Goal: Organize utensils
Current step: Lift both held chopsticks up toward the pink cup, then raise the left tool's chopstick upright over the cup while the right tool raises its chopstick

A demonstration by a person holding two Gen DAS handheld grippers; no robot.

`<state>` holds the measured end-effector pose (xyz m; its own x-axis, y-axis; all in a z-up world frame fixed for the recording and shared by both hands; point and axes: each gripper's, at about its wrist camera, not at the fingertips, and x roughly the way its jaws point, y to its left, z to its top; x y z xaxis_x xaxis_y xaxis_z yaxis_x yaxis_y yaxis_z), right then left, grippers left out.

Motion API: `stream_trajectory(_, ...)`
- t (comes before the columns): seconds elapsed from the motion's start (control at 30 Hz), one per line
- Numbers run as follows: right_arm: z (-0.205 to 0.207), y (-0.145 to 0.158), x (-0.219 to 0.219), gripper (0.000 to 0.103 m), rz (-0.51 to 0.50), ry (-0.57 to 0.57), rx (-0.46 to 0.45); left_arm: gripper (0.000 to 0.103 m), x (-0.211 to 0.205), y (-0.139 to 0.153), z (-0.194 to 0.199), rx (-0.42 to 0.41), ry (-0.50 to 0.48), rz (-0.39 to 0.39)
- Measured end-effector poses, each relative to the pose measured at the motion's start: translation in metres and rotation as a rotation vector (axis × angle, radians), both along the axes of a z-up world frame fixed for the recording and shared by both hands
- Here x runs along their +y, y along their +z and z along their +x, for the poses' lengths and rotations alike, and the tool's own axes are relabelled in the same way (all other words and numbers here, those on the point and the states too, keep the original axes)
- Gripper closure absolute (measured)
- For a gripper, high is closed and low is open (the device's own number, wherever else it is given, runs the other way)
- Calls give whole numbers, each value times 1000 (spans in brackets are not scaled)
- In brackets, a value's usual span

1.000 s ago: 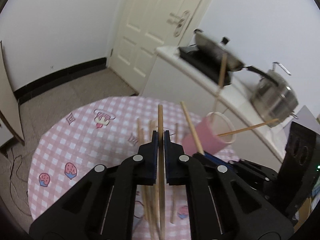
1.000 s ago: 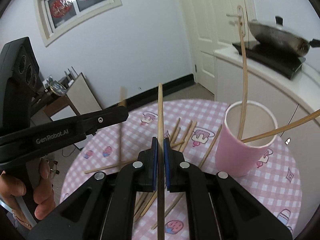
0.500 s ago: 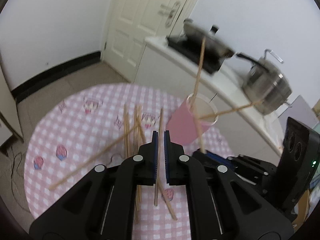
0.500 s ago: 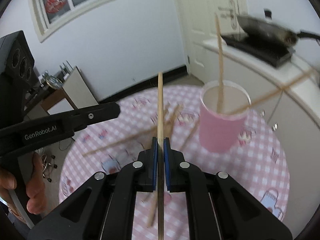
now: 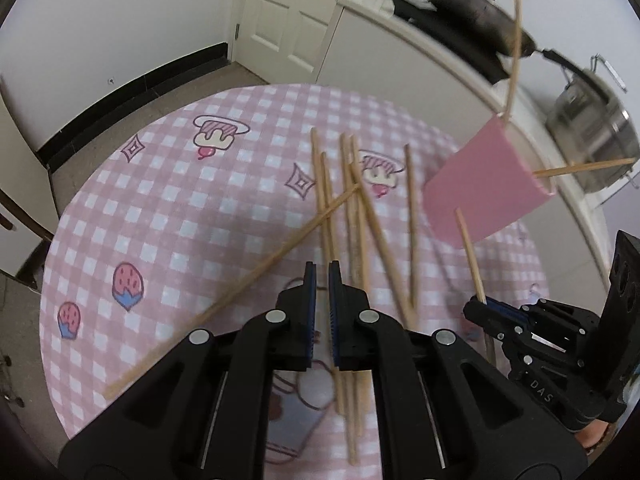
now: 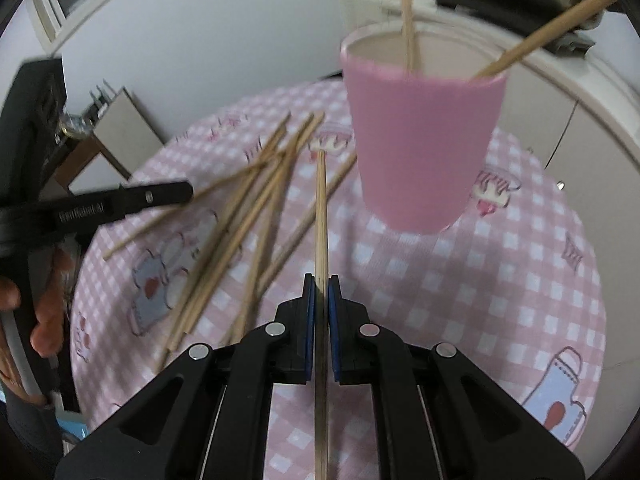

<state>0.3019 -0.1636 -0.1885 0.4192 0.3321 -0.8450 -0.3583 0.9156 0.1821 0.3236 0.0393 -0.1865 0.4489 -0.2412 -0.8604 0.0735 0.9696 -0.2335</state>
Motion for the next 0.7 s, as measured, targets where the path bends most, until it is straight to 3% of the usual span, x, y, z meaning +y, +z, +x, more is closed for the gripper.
stream_trajectory(0.07,4,-9,3,98,-26,9,24,48,0,-4,5,-2,-4,17)
stream_trajectory(0.1,5,-11,3,97,-27,13,27,46,1,-4,6,-20,-1,32)
stream_trajectory(0.3,15,-9,5,97,-43,26,27,46,-9,-14,24,-8,-64,110)
stream_trajectory(0.37,18,-8,8,97,-59,32,22,51,-14,-18,28,-8,-100,143)
stream_trajectory(0.47,22,-8,12,97,-79,40,18,68,-19,-24,33,-5,-148,172)
stream_trajectory(0.7,32,-8,18,97,-98,46,15,80,-26,-24,44,-25,-209,163)
